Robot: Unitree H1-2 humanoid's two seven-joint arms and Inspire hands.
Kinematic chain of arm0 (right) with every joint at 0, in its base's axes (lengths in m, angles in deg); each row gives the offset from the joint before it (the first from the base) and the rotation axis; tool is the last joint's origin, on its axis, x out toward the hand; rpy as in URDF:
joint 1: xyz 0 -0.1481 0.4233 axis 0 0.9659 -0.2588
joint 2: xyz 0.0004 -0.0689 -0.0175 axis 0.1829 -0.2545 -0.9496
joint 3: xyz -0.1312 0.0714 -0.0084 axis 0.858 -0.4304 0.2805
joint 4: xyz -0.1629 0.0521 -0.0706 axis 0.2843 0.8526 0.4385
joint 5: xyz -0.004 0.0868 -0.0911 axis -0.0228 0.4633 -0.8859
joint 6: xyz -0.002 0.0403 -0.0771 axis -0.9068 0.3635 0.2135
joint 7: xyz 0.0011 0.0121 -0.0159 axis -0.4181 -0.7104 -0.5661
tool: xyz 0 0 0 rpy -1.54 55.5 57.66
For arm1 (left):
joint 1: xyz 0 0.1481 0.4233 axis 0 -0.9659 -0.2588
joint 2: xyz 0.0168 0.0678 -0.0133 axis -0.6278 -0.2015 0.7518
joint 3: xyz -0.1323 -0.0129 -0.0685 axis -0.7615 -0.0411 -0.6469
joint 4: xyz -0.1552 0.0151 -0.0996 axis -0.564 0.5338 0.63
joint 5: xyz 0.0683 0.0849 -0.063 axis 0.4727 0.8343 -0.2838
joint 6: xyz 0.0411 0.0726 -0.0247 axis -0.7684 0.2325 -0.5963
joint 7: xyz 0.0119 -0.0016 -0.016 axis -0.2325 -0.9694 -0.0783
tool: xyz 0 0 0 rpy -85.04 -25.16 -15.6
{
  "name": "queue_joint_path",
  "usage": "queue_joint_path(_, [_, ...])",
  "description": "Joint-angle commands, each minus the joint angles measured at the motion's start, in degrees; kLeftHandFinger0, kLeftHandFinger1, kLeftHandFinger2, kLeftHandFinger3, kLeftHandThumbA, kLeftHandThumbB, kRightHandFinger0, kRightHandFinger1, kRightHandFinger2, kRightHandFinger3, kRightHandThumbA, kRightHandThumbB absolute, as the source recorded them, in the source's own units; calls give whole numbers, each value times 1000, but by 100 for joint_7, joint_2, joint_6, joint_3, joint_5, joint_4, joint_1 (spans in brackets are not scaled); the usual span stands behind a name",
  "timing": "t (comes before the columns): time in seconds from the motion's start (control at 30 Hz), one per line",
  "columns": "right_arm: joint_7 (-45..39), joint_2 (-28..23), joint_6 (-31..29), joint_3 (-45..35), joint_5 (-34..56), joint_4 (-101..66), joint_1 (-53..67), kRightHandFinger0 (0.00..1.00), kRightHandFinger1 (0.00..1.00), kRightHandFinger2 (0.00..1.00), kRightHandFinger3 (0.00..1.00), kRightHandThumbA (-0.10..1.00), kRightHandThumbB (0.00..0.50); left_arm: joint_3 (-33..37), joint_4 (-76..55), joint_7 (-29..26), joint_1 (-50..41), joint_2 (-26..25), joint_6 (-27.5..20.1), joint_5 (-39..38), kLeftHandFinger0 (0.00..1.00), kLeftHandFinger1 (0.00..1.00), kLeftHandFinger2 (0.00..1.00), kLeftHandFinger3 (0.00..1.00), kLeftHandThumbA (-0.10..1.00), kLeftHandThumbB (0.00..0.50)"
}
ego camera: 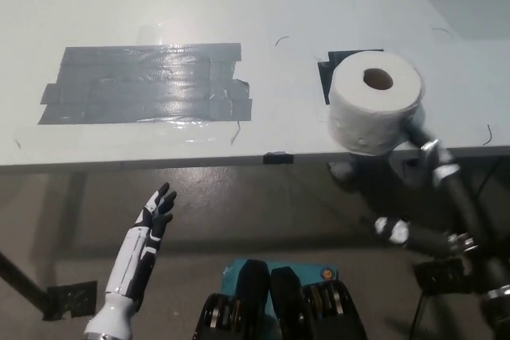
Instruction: A toilet paper roll is kept on the black spot on the desk infront of the robot and the robot inserts its right thumb into the hole in the centre to grab the roll. Then it passes the roll to a person.
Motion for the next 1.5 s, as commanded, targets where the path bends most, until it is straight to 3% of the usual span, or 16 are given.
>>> queue_joint_path(0.0, [19,-496,733,-615,1,-1250,-876,1000,1000,1000,1000,1000,406,94,-172,87,24,-15,-163,44,1000,1000,1000,1000,1000,83])
queue_joint_path(0.3, [-633,-1816,2826,-819,-15,-261,-3040,1000,1000,1000,1000,1000,297,127,-257,82,60,-32,-70,44,1000,1000,1000,1000,1000,79])
queue_joint_path(0.37, [-1019,-2160,2936,-486,-114,494,-3694,1000,1000,1000,1000,989,283,102,-236,66,73,-51,-114,34,1000,1000,1000,1000,1000,78])
queue_joint_path(0.4, [-1203,-2255,3002,-307,-140,968,-4051,1000,1000,1000,1000,977,319,105,-237,54,87,-52,-116,58,1000,1000,1000,1000,1000,71])
queue_joint_path(0.43, [-1488,-2350,3054,-15,-216,1677,-4531,1000,1000,1000,1000,944,320,103,-251,48,105,-42,-90,62,1000,1000,1000,1000,1000,73])
queue_joint_path(0.6, [-2318,-2434,3057,938,-527,3396,-5676,1000,1000,1000,1000,884,328,107,-256,22,106,3,-87,59,1000,1000,1000,1000,1000,85])
queue_joint_path(0.73, [-3063,-2195,3057,1348,-347,4829,-6457,1000,1000,1000,1000,854,394,110,-273,38,98,-10,-81,52,1000,1000,1000,1000,1000,75])
queue_joint_path(0.8, [-3397,-2127,2952,1713,-465,5406,-6751,1000,1000,1000,1000,934,397,117,-335,57,56,-32,-20,62,1000,1000,1000,1000,1000,73])
queue_joint_path(0.83, [-3541,-2089,2748,1824,-500,5676,-6879,1000,1000,1000,1000,967,365,123,-342,57,66,-26,17,77,1000,1000,1000,1000,1000,74])
queue_joint_path(0.9, [-3693,-1960,2725,2068,-606,6245,-7143,1000,1000,1000,1000,1000,395,132,-340,64,73,-12,29,62,1000,1000,1000,1000,1000,67])
queue_joint_path(1.03, [-3640,-1657,2656,2364,-726,7027,-7470,1000,1000,1000,1000,1000,371,134,-335,63,92,-28,-34,58,1000,1000,1000,1000,1000,58])
queue_joint_path(1.17, [-3538,-1456,2568,2598,-798,7473,-7590,1000,1000,1000,1000,1000,402,132,-350,80,107,-12,0,-3,1000,1000,1000,1000,1000,72])
queue_joint_path(1.2, [-3496,-1392,2565,2617,-792,7554,-7590,1000,1000,1000,1000,1000,371,134,-343,84,111,-14,-14,-14,1000,1000,1000,1000,1000,71])
queue_joint_path(1.27, [-3502,-1277,2505,2654,-767,7819,-7657,1000,1000,1000,1000,1000,373,121,-322,95,150,-46,-33,-27,1000,1000,1000,1000,1000,76])
queue_joint_path(1.33, [-3404,-1127,2470,2699,-801,8038,-7632,1000,1000,1000,1000,1000,418,124,-333,95,144,-42,-22,-27,1000,1000,1000,1000,1000,87])
queue_joint_path(1.47, [-3565,-982,2131,2782,-889,8384,-7672,1000,1000,1000,1000,1000,383,132,-359,84,139,-35,-5,-4,1000,1000,1000,1000,1000,83])
